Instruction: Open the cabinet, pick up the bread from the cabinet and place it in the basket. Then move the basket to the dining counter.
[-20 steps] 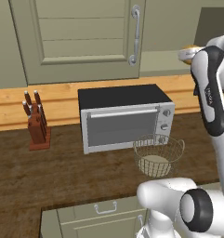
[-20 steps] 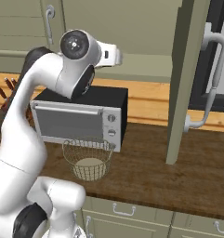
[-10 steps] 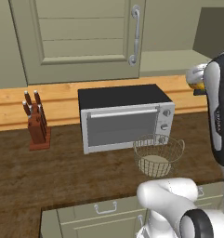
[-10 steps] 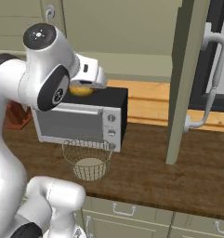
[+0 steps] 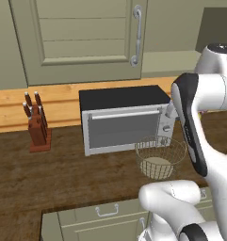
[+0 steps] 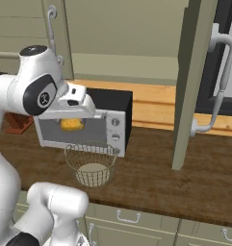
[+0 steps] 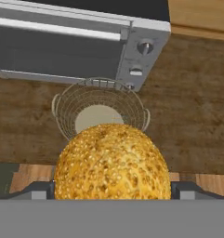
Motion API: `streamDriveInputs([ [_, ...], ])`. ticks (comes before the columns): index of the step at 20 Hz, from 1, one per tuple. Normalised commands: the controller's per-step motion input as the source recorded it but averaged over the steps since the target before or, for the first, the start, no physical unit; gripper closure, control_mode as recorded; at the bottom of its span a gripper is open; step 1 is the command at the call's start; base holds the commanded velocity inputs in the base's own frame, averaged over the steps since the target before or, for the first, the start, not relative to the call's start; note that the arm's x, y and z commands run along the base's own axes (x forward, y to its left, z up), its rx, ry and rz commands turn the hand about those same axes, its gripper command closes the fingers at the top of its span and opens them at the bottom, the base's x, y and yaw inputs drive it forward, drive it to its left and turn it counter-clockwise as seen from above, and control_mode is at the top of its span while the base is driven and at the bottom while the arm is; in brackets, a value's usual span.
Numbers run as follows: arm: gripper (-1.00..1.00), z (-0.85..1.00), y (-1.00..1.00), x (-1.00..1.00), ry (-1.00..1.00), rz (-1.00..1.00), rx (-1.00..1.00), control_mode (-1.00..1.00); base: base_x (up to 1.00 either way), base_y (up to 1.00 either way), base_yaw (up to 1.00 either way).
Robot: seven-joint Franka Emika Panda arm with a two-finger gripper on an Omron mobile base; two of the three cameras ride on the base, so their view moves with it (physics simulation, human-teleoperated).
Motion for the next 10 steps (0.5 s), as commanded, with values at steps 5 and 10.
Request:
streamDriveInputs([
  [5,1.00,-0.91,0.07,0.70,0.22,0.02,0.00,-1.00,0.00,0.00,0.00],
  [10,1.00,-0.95,0.00,0.59,0.14,0.03,0.00,-1.00,0.00,0.00,0.00],
])
